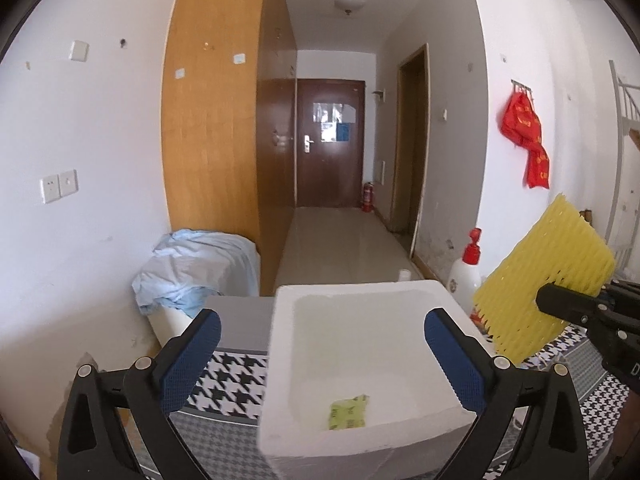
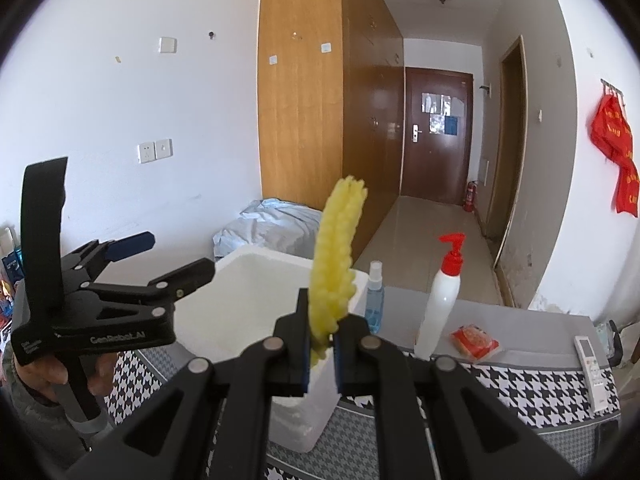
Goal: Organize soft objects
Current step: 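Open the left tool over the box while the right tool releases the yellow sleeve inside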
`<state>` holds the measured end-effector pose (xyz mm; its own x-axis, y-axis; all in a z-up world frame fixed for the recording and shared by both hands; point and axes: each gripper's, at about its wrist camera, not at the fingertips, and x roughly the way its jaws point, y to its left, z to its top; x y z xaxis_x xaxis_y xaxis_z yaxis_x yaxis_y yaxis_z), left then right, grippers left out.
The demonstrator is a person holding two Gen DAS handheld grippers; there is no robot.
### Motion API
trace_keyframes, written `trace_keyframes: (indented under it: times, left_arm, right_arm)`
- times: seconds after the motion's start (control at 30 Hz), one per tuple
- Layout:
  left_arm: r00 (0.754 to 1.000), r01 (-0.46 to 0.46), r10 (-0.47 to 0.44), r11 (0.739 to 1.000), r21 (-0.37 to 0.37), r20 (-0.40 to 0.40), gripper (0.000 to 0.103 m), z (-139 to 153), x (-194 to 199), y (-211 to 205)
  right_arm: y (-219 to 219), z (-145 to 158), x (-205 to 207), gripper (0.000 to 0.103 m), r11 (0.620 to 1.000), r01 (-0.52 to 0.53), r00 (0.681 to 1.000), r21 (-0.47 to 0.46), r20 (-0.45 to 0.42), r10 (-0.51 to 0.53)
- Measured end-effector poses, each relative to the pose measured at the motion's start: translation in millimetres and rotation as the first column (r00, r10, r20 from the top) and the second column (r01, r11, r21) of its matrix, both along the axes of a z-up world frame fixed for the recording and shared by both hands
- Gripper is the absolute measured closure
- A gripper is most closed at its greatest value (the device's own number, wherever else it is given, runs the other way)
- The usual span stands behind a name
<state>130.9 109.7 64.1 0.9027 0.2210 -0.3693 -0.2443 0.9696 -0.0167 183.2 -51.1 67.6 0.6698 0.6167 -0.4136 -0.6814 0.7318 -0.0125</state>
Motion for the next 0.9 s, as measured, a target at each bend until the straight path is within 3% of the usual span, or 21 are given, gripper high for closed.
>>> trace_keyframes:
  times: [0.4,0.9]
  left_arm:
    - [0.998,-0.059,0.059,0.998,-0.004,0.001,0.001,-3.3,-15.4,26.3]
    - [0.998,-0.066,0.066,0.998,-0.009,0.017,0.001,-4.4,-31.0,31.6]
  right_arm:
    - [26.1,-3.5,3.2,0.091,1.0,-0.028,0.999,-0.011,-0.024,0.027]
    - [48.7,-9.2,19.0,0.091,0.998,-0.06,0.997,-0.035,-0.061,0.057]
